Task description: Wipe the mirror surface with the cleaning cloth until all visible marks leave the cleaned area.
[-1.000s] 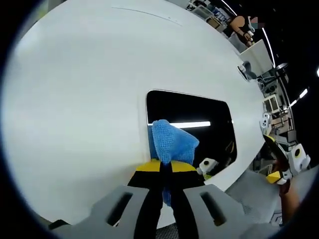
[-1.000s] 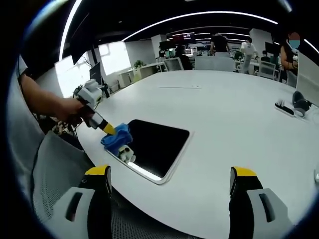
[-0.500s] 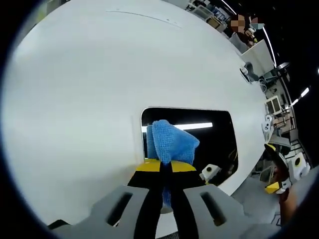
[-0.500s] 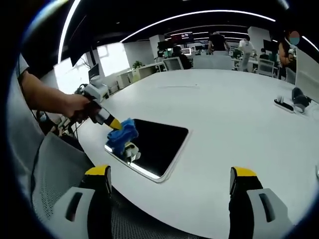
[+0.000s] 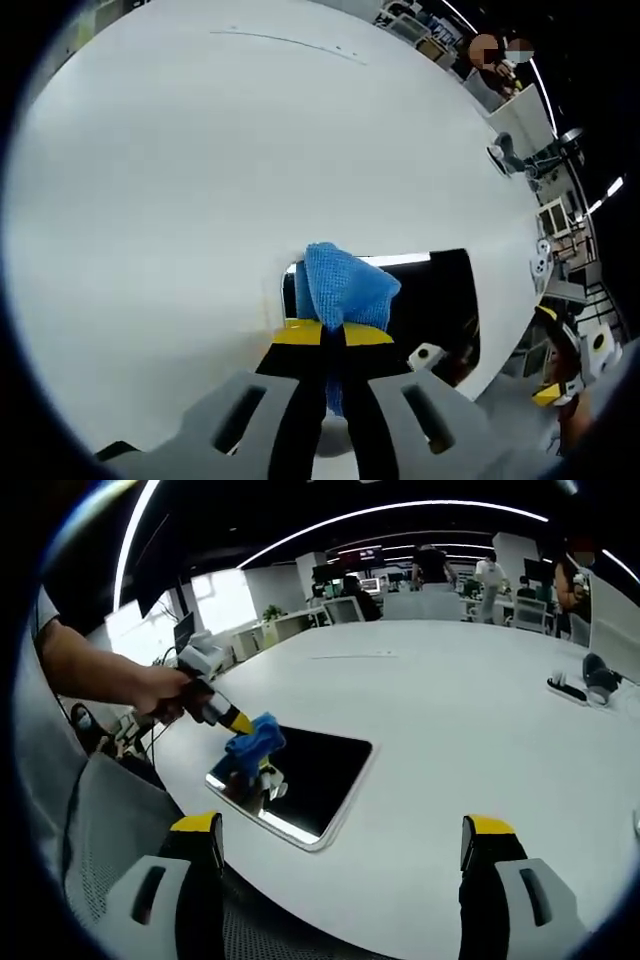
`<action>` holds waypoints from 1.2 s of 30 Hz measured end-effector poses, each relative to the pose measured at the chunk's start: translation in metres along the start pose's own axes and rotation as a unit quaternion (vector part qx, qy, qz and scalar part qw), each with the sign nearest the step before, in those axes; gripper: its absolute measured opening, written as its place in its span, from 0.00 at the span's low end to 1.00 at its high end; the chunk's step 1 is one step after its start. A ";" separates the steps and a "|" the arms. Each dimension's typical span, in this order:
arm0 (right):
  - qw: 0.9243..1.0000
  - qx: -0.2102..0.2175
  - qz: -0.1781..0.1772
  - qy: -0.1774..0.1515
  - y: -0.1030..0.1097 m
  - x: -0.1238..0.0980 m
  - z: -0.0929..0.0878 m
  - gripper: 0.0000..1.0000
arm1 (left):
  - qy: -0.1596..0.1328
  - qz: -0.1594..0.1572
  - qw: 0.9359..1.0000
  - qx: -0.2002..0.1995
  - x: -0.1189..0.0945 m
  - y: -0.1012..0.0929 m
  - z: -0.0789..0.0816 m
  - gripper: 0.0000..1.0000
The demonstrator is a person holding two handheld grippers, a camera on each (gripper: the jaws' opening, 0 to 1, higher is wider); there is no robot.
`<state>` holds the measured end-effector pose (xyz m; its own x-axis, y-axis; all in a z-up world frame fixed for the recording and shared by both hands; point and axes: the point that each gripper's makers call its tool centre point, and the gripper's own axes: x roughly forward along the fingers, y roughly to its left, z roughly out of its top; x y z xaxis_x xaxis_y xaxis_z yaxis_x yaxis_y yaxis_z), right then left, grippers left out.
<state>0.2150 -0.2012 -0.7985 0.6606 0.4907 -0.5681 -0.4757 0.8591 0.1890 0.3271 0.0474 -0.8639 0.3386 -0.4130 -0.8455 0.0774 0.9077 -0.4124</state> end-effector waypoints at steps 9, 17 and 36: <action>1.000 0.003 -0.002 0.000 -0.003 -0.001 -0.001 0.98 | -0.008 0.007 1.000 0.003 0.006 0.004 0.020 0.02; 1.000 0.009 -0.001 -0.006 -0.003 0.002 0.000 0.98 | -0.008 0.009 1.000 0.009 0.006 0.004 0.021 0.02; 1.000 0.010 0.000 -0.008 -0.003 0.002 0.000 0.98 | -0.016 -0.026 1.000 -0.005 -0.016 -0.001 0.031 0.03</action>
<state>0.2180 -0.2025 -0.7998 0.6694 0.4934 -0.5555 -0.4647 0.8614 0.2051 0.3505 0.0556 -0.8397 0.3650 -0.4562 -0.8115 0.0860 0.8845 -0.4585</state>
